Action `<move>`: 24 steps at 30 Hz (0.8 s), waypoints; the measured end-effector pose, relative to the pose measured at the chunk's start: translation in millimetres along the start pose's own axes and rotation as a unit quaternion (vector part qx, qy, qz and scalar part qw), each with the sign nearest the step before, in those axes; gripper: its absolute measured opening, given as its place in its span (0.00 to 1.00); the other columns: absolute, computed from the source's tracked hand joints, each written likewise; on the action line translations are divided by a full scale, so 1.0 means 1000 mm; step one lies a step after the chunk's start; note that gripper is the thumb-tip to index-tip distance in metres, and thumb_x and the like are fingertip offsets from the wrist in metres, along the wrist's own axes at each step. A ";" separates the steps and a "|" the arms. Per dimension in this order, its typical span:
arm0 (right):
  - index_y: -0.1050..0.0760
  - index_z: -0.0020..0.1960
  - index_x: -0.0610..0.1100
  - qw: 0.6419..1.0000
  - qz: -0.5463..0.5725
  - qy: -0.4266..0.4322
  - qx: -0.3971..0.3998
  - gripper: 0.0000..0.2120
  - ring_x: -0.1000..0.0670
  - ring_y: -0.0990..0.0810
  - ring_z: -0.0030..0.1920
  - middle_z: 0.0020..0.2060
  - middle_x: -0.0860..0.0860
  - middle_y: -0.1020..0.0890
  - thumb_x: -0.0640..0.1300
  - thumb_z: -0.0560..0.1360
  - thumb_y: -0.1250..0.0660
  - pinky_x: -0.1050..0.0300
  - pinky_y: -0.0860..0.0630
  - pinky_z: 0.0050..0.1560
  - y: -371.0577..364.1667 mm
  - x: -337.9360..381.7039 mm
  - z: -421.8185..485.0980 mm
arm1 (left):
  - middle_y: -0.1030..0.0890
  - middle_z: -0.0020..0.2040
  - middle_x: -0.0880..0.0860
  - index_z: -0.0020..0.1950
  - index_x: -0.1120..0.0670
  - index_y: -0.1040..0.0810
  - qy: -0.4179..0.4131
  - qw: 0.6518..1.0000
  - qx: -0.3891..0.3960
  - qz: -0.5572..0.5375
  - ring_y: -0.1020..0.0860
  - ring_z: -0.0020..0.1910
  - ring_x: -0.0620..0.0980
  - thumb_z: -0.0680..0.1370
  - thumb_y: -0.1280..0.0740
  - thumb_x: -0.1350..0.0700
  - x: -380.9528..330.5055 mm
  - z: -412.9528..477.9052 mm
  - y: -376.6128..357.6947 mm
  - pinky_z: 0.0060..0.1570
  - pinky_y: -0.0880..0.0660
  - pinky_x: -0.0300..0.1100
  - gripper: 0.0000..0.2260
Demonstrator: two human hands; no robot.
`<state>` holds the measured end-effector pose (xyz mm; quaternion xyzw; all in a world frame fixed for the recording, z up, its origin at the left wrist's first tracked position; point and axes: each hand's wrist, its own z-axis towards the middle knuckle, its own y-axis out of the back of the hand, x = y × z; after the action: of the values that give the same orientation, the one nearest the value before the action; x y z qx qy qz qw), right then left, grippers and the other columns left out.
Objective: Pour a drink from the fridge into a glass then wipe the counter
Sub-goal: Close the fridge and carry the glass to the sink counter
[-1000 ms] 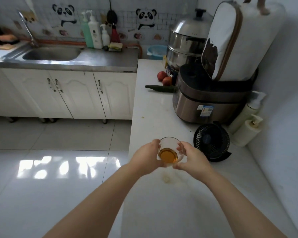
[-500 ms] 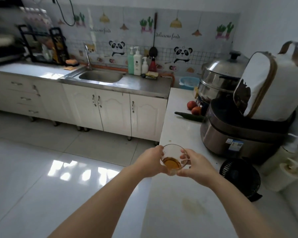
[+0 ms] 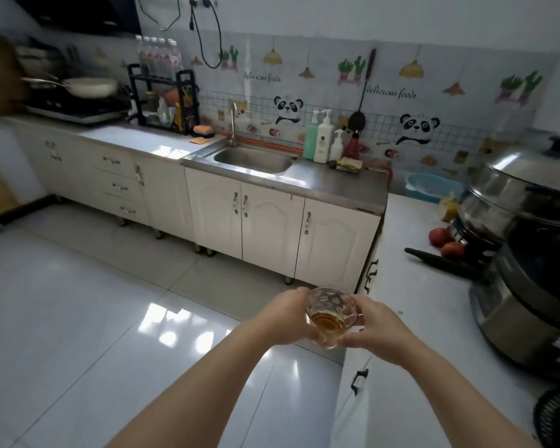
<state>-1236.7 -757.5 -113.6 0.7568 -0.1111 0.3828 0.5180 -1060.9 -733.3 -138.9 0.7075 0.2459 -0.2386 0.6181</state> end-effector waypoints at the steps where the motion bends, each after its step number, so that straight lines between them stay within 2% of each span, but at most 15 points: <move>1: 0.28 0.58 0.49 1.000 0.000 0.001 0.001 0.30 0.58 0.23 0.47 0.46 0.58 0.22 0.43 0.59 0.21 0.66 0.26 0.46 -0.008 0.010 0.014 | 0.22 0.57 0.51 0.63 0.52 0.29 0.004 1.000 0.000 0.000 0.24 0.53 0.50 0.64 0.23 0.51 0.014 0.005 0.011 0.52 0.22 0.47 0.30; 4: 0.27 0.59 0.48 1.000 -0.002 0.002 0.002 0.31 0.57 0.22 0.47 0.48 0.55 0.20 0.43 0.59 0.21 0.65 0.26 0.46 -0.033 0.041 0.058 | 0.22 0.57 0.50 0.62 0.52 0.29 0.013 1.000 0.000 0.001 0.24 0.52 0.50 0.64 0.23 0.51 0.057 0.021 0.050 0.50 0.22 0.45 0.29; 8: 0.29 0.55 0.52 1.000 0.009 0.021 0.009 0.26 0.58 0.22 0.46 0.44 0.59 0.22 0.40 0.61 0.22 0.67 0.28 0.44 -0.068 0.091 0.113 | 0.22 0.57 0.50 0.63 0.52 0.29 0.018 1.000 -0.007 0.015 0.24 0.54 0.50 0.65 0.23 0.51 0.112 0.037 0.107 0.55 0.24 0.47 0.29; 13: 0.29 0.55 0.51 0.999 0.017 0.036 0.027 0.27 0.54 0.21 0.48 0.47 0.54 0.20 0.41 0.61 0.21 0.63 0.25 0.47 -0.106 0.149 0.182 | 0.22 0.56 0.50 0.61 0.52 0.28 0.038 0.999 -0.023 0.015 0.24 0.53 0.50 0.65 0.23 0.53 0.174 0.047 0.176 0.54 0.24 0.45 0.27; 16: 0.31 0.50 0.54 0.997 0.020 0.053 0.049 0.25 0.58 0.21 0.45 0.43 0.58 0.21 0.40 0.61 0.22 0.63 0.24 0.47 -0.123 0.183 0.224 | 0.22 0.56 0.51 0.60 0.53 0.27 0.049 0.998 -0.034 0.012 0.24 0.54 0.50 0.66 0.23 0.54 0.207 0.056 0.215 0.55 0.25 0.45 0.26; 19: 0.31 0.52 0.53 0.995 0.015 0.073 0.062 0.26 0.58 0.22 0.45 0.42 0.60 0.23 0.39 0.62 0.22 0.67 0.26 0.43 -0.138 0.213 0.271 | 0.21 0.56 0.52 0.61 0.54 0.26 0.064 0.997 -0.047 0.002 0.23 0.55 0.51 0.66 0.23 0.54 0.239 0.071 0.249 0.57 0.24 0.48 0.26; 22: 0.30 0.52 0.51 0.993 0.006 0.090 0.073 0.25 0.57 0.22 0.43 0.41 0.59 0.23 0.38 0.62 0.22 0.70 0.27 0.41 -0.154 0.236 0.322 | 0.21 0.55 0.52 0.60 0.54 0.25 0.080 0.995 -0.062 0.001 0.23 0.54 0.51 0.66 0.23 0.55 0.271 0.094 0.282 0.55 0.24 0.45 0.24; 24: 0.27 0.54 0.48 0.992 0.004 0.102 0.074 0.25 0.56 0.21 0.43 0.42 0.57 0.22 0.38 0.61 0.22 0.68 0.25 0.43 -0.162 0.248 0.362 | 0.20 0.55 0.51 0.59 0.54 0.25 0.092 0.993 -0.069 0.002 0.23 0.52 0.50 0.65 0.23 0.55 0.294 0.116 0.303 0.52 0.25 0.43 0.24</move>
<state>-807.7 -944.9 -115.7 0.7498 -0.0320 0.4668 0.4679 -644.8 -867.8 -112.6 0.6823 0.3162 -0.1540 0.6409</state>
